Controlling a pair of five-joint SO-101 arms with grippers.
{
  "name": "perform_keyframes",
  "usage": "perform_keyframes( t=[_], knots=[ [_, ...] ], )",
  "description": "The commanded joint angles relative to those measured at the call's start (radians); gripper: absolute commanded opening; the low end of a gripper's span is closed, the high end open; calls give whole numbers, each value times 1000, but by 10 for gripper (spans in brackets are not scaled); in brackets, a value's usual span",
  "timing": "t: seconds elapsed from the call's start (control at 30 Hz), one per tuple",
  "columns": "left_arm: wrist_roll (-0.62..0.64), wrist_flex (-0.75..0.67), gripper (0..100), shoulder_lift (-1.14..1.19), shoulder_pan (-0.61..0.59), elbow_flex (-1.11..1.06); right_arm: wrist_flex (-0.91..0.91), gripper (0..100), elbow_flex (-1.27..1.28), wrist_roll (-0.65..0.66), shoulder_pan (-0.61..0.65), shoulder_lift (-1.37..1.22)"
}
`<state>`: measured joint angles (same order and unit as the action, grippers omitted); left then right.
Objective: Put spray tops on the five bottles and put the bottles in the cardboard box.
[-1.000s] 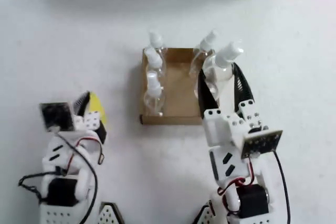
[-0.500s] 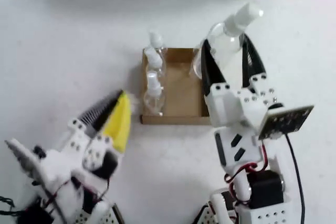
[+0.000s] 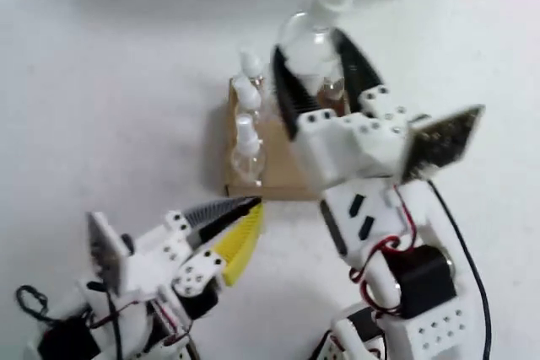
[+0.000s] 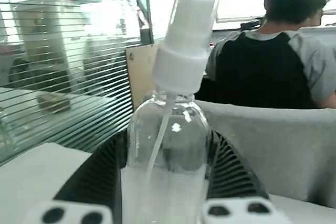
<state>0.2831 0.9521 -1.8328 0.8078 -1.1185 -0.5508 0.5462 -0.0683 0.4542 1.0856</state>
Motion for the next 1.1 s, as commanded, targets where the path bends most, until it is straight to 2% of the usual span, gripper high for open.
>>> perform_keyframes(
  t=[0.0,0.13,0.27,0.63,0.87,1.07],
  knots=[
    [11,-71,23,4,21,-58,-4,15,-61,-12,108,-53],
    [8,-100,23,4,15,-98,-13,15,-60,-40,189,-81],
    [6,-109,23,4,15,-123,-116,15,-60,-51,232,-64],
    [6,-110,23,4,10,-127,-259,15,-5,-92,245,44],
    [12,-143,23,4,-79,-130,-415,15,0,-92,285,157],
    [8,-146,23,4,-84,-149,-504,15,0,-89,289,209]
  ],
)
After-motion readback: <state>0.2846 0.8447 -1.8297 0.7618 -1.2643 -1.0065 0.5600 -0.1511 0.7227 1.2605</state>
